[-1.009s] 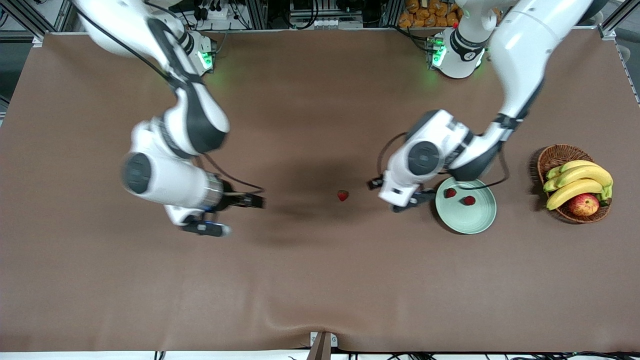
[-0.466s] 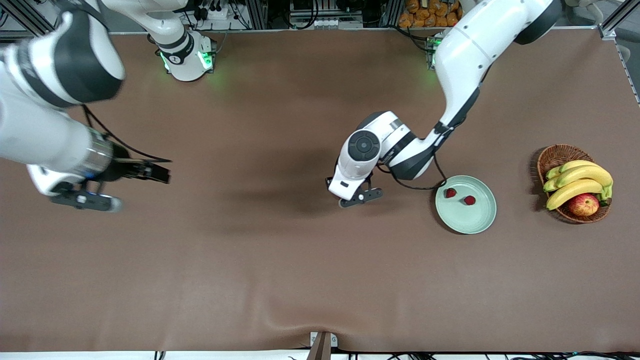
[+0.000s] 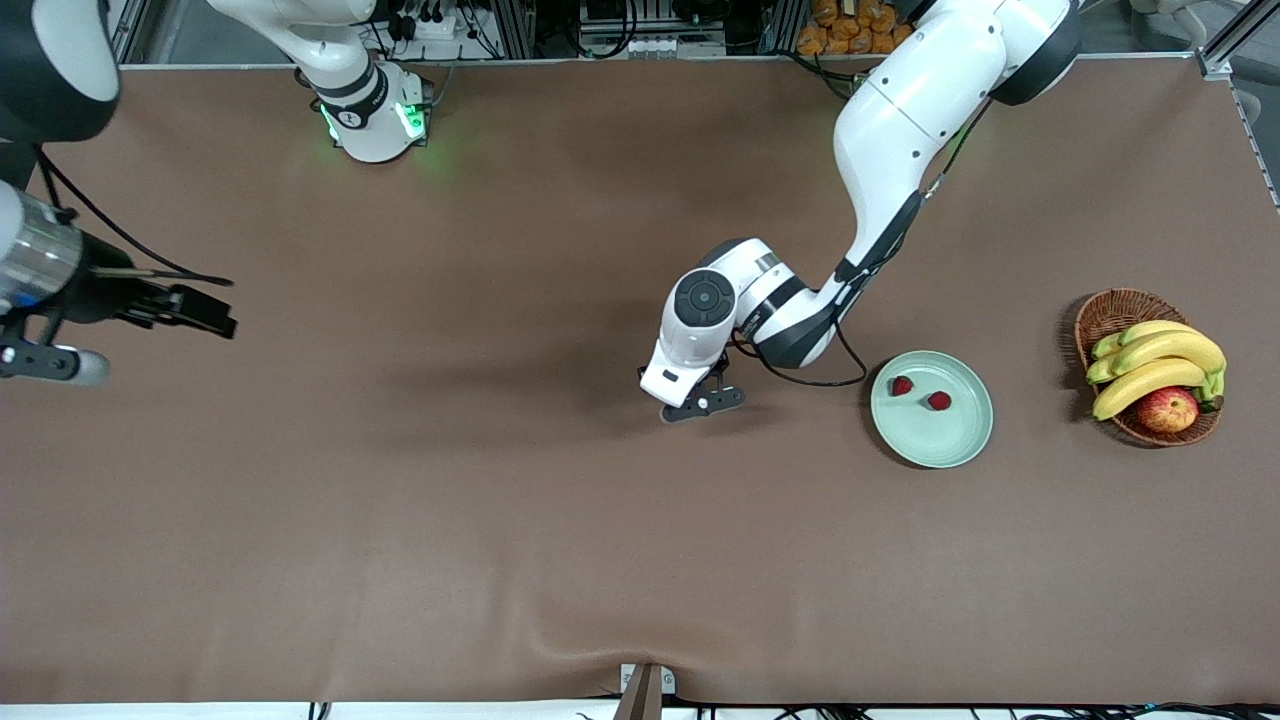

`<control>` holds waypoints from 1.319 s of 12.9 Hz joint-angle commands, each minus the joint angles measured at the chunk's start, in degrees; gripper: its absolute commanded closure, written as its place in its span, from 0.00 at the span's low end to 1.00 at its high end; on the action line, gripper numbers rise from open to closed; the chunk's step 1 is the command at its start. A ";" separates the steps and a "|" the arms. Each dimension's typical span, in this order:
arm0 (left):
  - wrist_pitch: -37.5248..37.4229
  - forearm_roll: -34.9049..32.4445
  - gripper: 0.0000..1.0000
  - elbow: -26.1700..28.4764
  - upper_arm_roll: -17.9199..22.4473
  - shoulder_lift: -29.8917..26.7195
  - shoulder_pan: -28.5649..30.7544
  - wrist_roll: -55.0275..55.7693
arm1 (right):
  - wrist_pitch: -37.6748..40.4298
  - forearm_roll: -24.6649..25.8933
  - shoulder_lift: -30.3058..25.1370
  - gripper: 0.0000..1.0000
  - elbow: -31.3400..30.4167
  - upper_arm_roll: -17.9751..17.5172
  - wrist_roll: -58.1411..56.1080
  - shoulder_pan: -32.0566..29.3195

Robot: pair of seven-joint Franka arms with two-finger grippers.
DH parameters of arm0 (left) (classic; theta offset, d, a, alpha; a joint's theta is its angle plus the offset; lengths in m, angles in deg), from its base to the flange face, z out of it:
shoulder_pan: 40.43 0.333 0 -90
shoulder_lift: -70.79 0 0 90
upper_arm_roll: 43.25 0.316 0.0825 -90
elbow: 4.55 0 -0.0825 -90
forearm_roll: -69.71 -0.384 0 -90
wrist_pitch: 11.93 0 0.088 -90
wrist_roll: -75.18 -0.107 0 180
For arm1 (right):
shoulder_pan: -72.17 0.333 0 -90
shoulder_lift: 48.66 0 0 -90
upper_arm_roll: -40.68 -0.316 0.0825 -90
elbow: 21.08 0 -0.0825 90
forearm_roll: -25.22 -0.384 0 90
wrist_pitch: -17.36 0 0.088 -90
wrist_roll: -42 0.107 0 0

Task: Collect all strawberries into plate
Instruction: 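Grasp the third strawberry with the left gripper while the right gripper retracts, then lower the third strawberry onto the plate and open the left gripper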

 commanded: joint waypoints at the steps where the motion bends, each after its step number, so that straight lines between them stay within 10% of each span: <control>1: 0.39 -2.05 0.44 -1.54 0.46 0.95 -0.26 -0.47 | 0.48 1.45 -1.84 0.00 -1.27 2.81 -4.60 0.46; 4: 0.39 -1.96 0.96 -1.45 0.46 0.60 0.19 0.14 | 0.57 1.28 -2.99 0.00 -1.98 12.55 -8.03 7.38; 5: 0.13 -1.88 1.00 -1.45 0.46 0.16 0.36 0.58 | 0.57 1.28 -3.08 0.00 -2.07 12.67 -9.18 7.23; 17: -17.25 -1.17 1.00 12.44 -9.02 -16.19 24.25 -9.15 | 4.79 0.57 -3.70 0.00 -1.98 6.88 -8.75 4.07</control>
